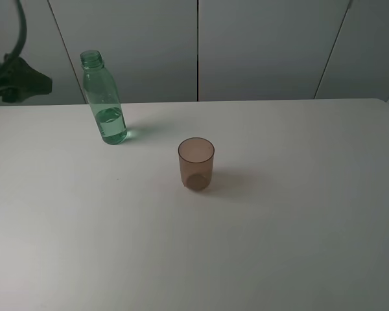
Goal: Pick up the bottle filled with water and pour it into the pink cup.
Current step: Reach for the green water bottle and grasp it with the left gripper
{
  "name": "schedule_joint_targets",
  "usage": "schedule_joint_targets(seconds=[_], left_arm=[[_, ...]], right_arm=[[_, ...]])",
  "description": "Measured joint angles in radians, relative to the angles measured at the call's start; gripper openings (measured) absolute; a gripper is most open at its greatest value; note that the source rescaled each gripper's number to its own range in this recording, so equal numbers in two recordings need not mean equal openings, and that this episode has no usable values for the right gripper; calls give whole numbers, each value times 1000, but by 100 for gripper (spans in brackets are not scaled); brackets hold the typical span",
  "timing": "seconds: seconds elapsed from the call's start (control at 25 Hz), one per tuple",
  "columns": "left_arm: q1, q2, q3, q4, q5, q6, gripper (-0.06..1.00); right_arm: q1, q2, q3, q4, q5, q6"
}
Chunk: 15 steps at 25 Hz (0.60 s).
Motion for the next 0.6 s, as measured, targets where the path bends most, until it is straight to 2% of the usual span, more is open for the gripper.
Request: schedule_joint_targets(seconds=[0.28, 0.48, 0.6], left_arm=[[-26, 123, 225, -1, -405, 6, 99], [-29, 194, 311, -3, -586, 1, 99], [-31, 246, 323, 44, -659, -35, 99]], right_arm=[[0, 0, 0, 0, 0, 0], [0, 0, 0, 0, 0, 0], [0, 0, 0, 0, 0, 0]])
